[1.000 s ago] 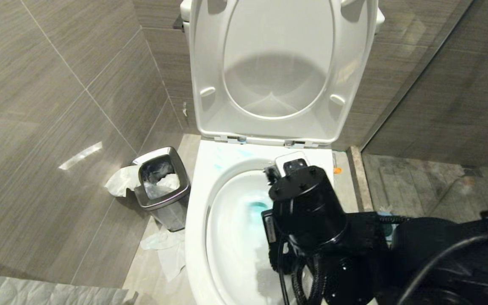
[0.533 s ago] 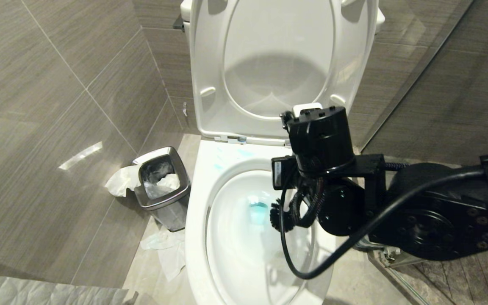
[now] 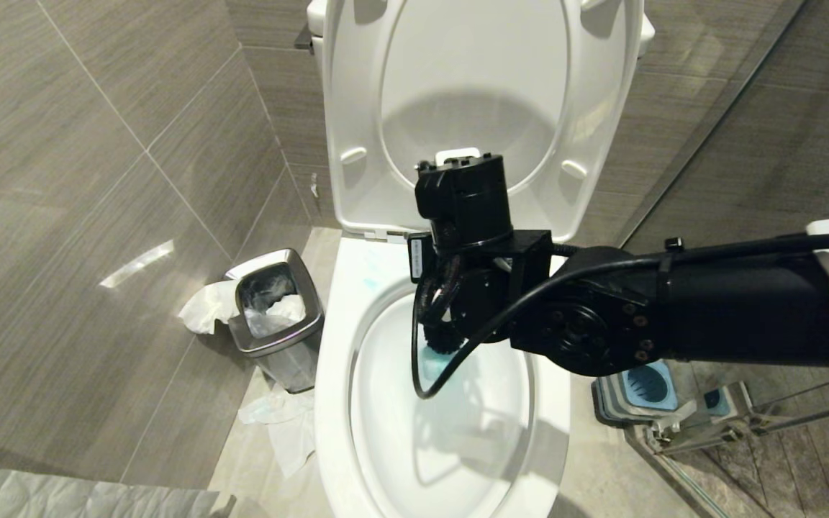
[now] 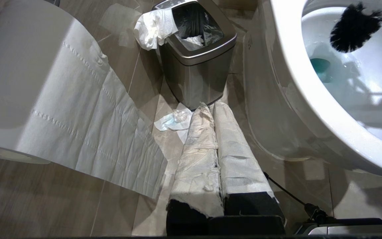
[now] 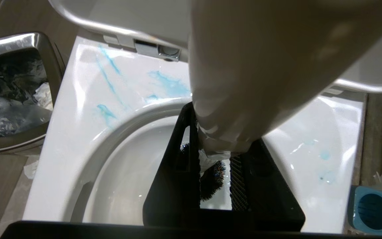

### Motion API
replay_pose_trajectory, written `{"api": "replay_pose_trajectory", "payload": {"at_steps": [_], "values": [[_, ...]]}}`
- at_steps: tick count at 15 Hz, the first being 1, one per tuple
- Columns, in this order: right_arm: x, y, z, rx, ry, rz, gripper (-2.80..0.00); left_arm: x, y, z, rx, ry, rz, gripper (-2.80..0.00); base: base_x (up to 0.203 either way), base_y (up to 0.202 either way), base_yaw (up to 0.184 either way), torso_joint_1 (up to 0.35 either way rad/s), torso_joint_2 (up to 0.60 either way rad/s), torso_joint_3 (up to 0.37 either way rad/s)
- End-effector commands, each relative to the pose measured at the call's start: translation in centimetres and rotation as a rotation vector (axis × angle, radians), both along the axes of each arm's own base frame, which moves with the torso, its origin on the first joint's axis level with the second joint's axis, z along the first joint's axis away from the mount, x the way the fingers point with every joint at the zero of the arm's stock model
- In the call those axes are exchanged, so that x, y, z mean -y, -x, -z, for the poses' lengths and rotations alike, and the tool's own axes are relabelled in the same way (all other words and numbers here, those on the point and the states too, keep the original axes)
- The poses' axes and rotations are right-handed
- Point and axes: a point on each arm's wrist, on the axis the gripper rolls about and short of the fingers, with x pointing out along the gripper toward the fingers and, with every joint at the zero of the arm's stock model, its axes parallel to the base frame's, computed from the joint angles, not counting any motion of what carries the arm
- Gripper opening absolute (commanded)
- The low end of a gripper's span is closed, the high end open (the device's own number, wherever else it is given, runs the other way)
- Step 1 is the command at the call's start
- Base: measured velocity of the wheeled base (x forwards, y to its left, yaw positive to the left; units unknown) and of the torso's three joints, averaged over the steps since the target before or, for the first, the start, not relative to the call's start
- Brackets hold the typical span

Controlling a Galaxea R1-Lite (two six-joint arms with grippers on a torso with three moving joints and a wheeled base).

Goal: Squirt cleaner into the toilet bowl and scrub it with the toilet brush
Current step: Scrub the toilet bowl

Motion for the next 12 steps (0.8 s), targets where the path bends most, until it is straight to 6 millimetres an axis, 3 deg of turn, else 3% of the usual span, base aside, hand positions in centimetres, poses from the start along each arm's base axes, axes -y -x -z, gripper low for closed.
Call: {"api": "replay_pose_trajectory", "payload": {"at_steps": [1, 5, 8, 10, 12], "values": [[-1.7, -1.5, 3.6, -0.041, 0.047, 0.004, -2.8, 0.0, 0.0, 0.0, -0.002, 0.0, 0.0, -2.8, 0.0, 0.0, 0.0, 0.0, 0.0, 0.0], [-3.6, -4.0, 8.1, -0.079, 0.092, 0.021, -2.8, 0.0, 0.0, 0.0, -0.002, 0.0, 0.0, -2.8, 0.0, 0.0, 0.0, 0.0, 0.0, 0.0], [-4.2, -4.6, 10.6, -0.109, 0.123, 0.025, -2.8, 0.0, 0.0, 0.0, -0.002, 0.0, 0.0, -2.8, 0.0, 0.0, 0.0, 0.0, 0.0, 0.0], [-4.5, -4.6, 9.9, -0.092, 0.11, 0.022, -2.8, 0.0, 0.0, 0.0, -0.002, 0.0, 0.0, -2.8, 0.0, 0.0, 0.0, 0.0, 0.0, 0.0], [-4.0, -4.0, 7.2, -0.058, 0.072, 0.02, -2.8, 0.0, 0.0, 0.0, -0.002, 0.0, 0.0, -2.8, 0.0, 0.0, 0.0, 0.0, 0.0, 0.0]]}}
